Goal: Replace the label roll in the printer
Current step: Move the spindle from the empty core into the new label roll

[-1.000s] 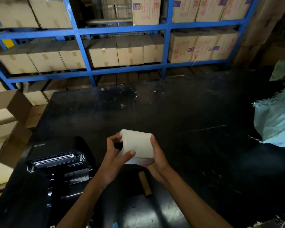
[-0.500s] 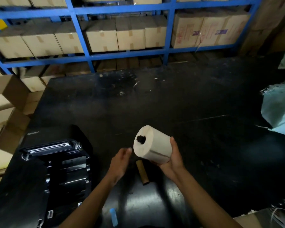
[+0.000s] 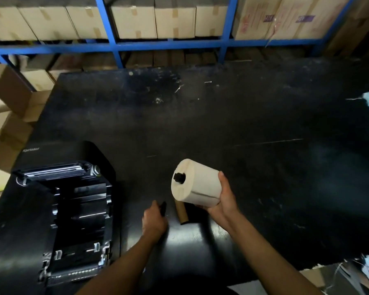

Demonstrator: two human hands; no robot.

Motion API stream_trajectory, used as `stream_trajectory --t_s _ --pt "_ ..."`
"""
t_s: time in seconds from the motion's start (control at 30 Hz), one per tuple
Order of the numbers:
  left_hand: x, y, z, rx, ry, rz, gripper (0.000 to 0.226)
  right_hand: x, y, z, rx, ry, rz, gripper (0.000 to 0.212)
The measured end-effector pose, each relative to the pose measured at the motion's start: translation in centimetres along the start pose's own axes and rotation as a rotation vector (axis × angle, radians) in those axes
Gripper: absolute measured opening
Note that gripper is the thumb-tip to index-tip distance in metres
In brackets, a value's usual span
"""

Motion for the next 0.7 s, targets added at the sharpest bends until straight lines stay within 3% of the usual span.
stream_trajectory --t_s 0.1,0.23,0.5,0.7 --pt "-2.5 0.2 -0.1 -0.05 0.218 -0.152 0.034 -0.2 -0.4 0.0 0.013 0.05 -0.023 0.048" --pt "-6.9 0.4 -3.6 0.079 0.472 -0.259 0.033 -0.1 -1.0 0.1 0.019 0.071 -0.059 0.049" --pt "-11.3 3.9 -10.6 0.459 0.483 -0.171 0.027 1.7 -1.5 -0.7 0.016 0.12 -0.067 0.057" --pt "-12.0 4.4 -9.6 0.482 0.5 -0.076 0.033 2.4 -1.5 -0.7 -0.031 0.073 -0.094 0.041"
Point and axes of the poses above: each hand's wrist, its own y-axis away from the middle knuckle, its own x-axis out of the palm, z = x × y, the point moved 4 cm from there along -y, towards the middle knuckle, and after that the axes turned 9 degrees about y, right-handed, at the moved point
